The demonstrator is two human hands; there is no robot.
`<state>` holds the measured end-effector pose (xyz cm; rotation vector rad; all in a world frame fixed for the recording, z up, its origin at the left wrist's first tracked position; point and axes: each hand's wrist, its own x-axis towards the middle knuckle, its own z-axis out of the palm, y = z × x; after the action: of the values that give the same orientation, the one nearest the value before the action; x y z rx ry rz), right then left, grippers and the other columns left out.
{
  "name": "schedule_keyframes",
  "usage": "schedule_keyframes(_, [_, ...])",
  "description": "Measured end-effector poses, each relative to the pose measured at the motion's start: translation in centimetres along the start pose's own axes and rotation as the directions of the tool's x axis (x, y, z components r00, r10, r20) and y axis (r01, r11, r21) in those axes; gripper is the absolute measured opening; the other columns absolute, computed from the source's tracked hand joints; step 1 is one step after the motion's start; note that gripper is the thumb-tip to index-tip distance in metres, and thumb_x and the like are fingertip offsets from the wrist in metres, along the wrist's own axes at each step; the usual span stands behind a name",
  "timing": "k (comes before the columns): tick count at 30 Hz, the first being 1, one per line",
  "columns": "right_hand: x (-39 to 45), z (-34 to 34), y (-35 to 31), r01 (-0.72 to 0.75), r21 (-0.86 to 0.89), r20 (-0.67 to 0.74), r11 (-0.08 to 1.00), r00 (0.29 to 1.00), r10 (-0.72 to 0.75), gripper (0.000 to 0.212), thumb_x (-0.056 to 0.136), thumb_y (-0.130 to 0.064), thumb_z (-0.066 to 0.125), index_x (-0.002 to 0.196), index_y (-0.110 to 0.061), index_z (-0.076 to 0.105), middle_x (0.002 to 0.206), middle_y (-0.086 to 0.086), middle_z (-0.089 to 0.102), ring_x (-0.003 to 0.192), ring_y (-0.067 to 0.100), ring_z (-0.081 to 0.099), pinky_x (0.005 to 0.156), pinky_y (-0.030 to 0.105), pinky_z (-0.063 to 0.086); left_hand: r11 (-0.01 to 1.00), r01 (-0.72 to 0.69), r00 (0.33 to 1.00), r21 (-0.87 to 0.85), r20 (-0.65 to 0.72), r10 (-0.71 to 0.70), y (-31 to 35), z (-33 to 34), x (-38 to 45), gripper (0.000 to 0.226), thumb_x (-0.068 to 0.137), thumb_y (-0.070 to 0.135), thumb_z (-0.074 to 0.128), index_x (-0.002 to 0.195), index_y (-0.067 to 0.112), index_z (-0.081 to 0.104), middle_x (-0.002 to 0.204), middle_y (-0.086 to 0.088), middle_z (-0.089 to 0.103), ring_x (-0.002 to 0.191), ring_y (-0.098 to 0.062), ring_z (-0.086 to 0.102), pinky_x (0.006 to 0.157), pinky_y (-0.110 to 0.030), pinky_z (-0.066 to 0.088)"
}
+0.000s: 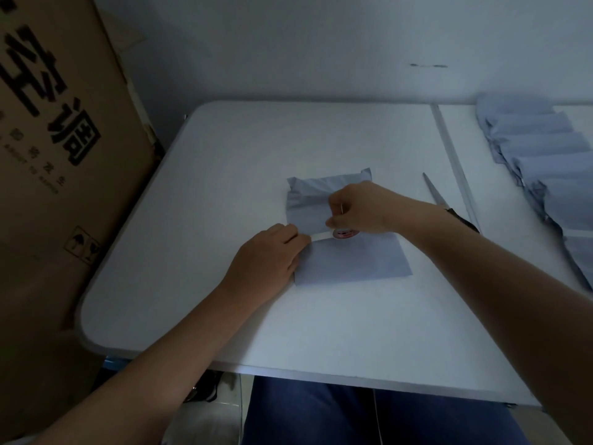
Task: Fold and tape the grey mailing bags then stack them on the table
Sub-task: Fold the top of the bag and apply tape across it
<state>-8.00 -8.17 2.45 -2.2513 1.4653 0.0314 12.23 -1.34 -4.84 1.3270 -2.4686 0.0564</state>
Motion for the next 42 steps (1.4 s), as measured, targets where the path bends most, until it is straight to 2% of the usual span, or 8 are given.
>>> schedule_keyframes(5, [-0.5, 0.6, 0.5, -0.007, 0.095, -0.049, 0.995, 0.999, 0.012, 0.029, 0.086, -0.036, 0.065, 0.064, -0.022, 0.052, 0.070, -0.005, 0.056, 0.068, 0.012, 0.052, 0.056, 0.024, 0.035, 0.998, -0.056, 0.998, 0.023, 0.039, 0.055, -0.1, -0.3, 0.3, 0.035, 0.079, 0.008, 0.052, 0.111, 0.014, 0.065, 0.087, -0.004, 0.055, 0.071, -0.023, 0.050, 0.052, -0.034, 0.042])
schedule_keyframes(11, [-1.0, 1.1, 0.7, -0.025, 0.200, -0.063, 0.980, 0.997, 0.038, 0.029, 0.083, -0.042, 0.066, 0.064, -0.022, 0.059, 0.065, -0.006, 0.060, 0.065, 0.010, 0.056, 0.059, 0.025, 0.041, 0.992, -0.118, 0.991, 0.039, 0.068, 0.116, -0.3, -0.7, 0.7, 0.046, 0.076, 0.007, 0.063, 0.119, 0.022, 0.063, 0.089, -0.003, 0.051, 0.073, -0.020, 0.046, 0.056, -0.036, 0.043])
schedule_keyframes(14, [-0.9, 1.3, 0.8, -0.039, 0.259, -0.066, 0.965, 0.996, 0.058, 0.029, 0.084, -0.043, 0.065, 0.066, -0.020, 0.063, 0.068, -0.005, 0.064, 0.068, 0.012, 0.059, 0.065, 0.029, 0.045, 0.992, -0.116, 0.989, -0.039, 0.084, 0.119, -0.7, -0.6, 1.4, 0.040, 0.080, 0.012, 0.048, 0.114, 0.021, 0.066, 0.094, -0.003, 0.056, 0.077, -0.020, 0.050, 0.058, -0.033, 0.045])
schedule_keyframes(17, [-0.9, 1.5, 1.0, -0.047, 0.266, -0.065, 0.963, 0.996, 0.067, 0.039, 0.090, -0.042, 0.057, 0.059, -0.018, 0.051, 0.060, -0.006, 0.054, 0.060, 0.011, 0.049, 0.061, 0.028, 0.038, 0.983, -0.091, 0.989, -0.160, 0.098, 0.107, -0.5, -0.2, 2.5, 0.029, 0.081, 0.004, 0.052, 0.102, 0.012, 0.071, 0.097, -0.004, 0.062, 0.082, -0.022, 0.057, 0.061, -0.039, 0.052])
schedule_keyframes(21, [-1.1, 1.5, 1.5, -0.055, 0.397, -0.034, 0.916, 0.997, 0.074, 0.036, 0.094, -0.034, 0.054, 0.069, -0.009, 0.056, 0.067, 0.001, 0.056, 0.063, 0.012, 0.050, 0.063, 0.026, 0.039, 0.975, -0.037, 0.999, -0.221, 0.029, 0.044, 0.4, 0.3, 2.9, 0.030, 0.091, 0.020, 0.044, 0.094, 0.009, 0.071, 0.091, -0.004, 0.063, 0.079, -0.021, 0.058, 0.062, -0.040, 0.052])
schedule_keyframes(27, [-1.1, 1.8, 1.6, -0.025, 0.601, -0.065, 0.799, 0.995, 0.080, 0.022, 0.086, -0.031, 0.069, 0.086, -0.010, 0.065, 0.077, 0.001, 0.065, 0.069, 0.009, 0.056, 0.064, 0.022, 0.041, 0.983, -0.056, 0.997, -0.172, -0.056, 0.047, 0.4, 1.2, 1.7, 0.034, 0.095, 0.026, 0.043, 0.106, 0.012, 0.073, 0.097, -0.004, 0.066, 0.083, -0.022, 0.060, 0.061, -0.034, 0.053])
schedule_keyframes(34, [-1.1, 1.0, 1.8, -0.036, 0.544, -0.054, 0.839, 0.996, 0.077, 0.028, 0.093, -0.026, 0.058, 0.068, -0.014, 0.050, 0.064, 0.001, 0.054, 0.054, 0.012, 0.051, 0.060, 0.027, 0.044, 0.995, -0.082, 0.995, -0.059, -0.065, 0.078, 0.7, 0.8, 1.7, 0.035, 0.092, 0.027, 0.042, 0.103, 0.016, 0.073, 0.094, 0.001, 0.065, 0.081, -0.017, 0.058, 0.053, -0.027, 0.048])
schedule_keyframes(42, [-1.5, -0.4, 1.7, -0.032, 0.268, -0.034, 0.963, 0.999, 0.042, 0.020, 0.093, -0.030, 0.059, 0.074, -0.022, 0.057, 0.068, -0.006, 0.062, 0.052, 0.006, 0.056, 0.057, 0.020, 0.044, 0.996, -0.093, 0.995, -0.011, -0.043, 0.092, 0.7, 1.0, 1.6, 0.035, 0.093, 0.027, 0.041, 0.105, 0.015, 0.072, 0.086, 0.000, 0.060, 0.074, -0.017, 0.055, 0.046, -0.032, 0.047])
